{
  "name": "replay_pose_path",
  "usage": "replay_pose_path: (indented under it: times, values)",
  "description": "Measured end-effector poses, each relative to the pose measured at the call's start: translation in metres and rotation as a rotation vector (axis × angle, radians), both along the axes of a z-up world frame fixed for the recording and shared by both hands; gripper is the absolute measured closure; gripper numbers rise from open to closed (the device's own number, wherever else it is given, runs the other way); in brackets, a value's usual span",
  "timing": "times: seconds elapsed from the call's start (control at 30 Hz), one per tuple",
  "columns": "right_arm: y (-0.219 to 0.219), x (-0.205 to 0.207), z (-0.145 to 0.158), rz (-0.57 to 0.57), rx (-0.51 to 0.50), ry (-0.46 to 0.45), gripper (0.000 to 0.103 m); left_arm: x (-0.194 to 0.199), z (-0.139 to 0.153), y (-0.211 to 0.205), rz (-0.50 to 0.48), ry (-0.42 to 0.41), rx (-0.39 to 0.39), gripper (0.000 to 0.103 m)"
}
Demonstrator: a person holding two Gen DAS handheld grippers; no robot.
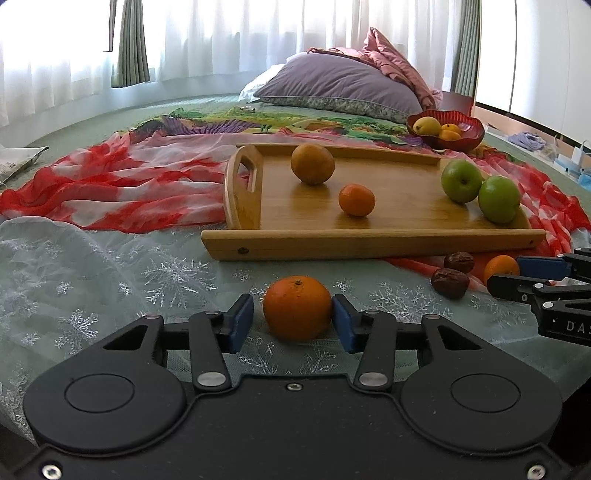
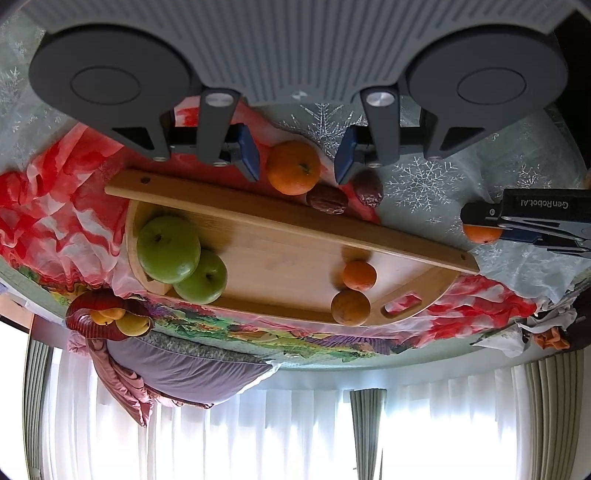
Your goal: Organize fruits
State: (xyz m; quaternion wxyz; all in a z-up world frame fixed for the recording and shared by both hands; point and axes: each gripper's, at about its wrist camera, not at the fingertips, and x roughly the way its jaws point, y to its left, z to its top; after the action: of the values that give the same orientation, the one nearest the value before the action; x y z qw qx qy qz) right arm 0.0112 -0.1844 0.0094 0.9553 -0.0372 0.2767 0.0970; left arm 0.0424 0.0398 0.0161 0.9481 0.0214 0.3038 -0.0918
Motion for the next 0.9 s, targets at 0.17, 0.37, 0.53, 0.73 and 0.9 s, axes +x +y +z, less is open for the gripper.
replay_pose_path:
  times: [0.17,0.37,0.53,0.73,0.9]
  values:
    - [0.002,0.003,-0.003,-0.005,-0.002,0.012,0.05,0.002,-0.004,-0.001,0.008,0.0,0.008,0.057]
    - [0.002,0.005,-0.006,-0.013,0.012,0.025,0.052,0.003,-0.005,-0.005,0.012,-0.007,0.001,0.058]
    - [0.004,0.007,-0.006,-0.023,-0.012,0.026,0.059,0.002,-0.002,-0.005,0.009,-0.018,-0.005,0.065]
    - [0.003,0.008,-0.004,-0.034,-0.007,0.032,0.064,0.001,0.001,-0.005,0.015,-0.027,-0.004,0.066]
    - [0.001,0.008,-0.001,-0.039,0.008,0.032,0.065,0.002,0.011,-0.003,0.02,-0.049,-0.014,0.066]
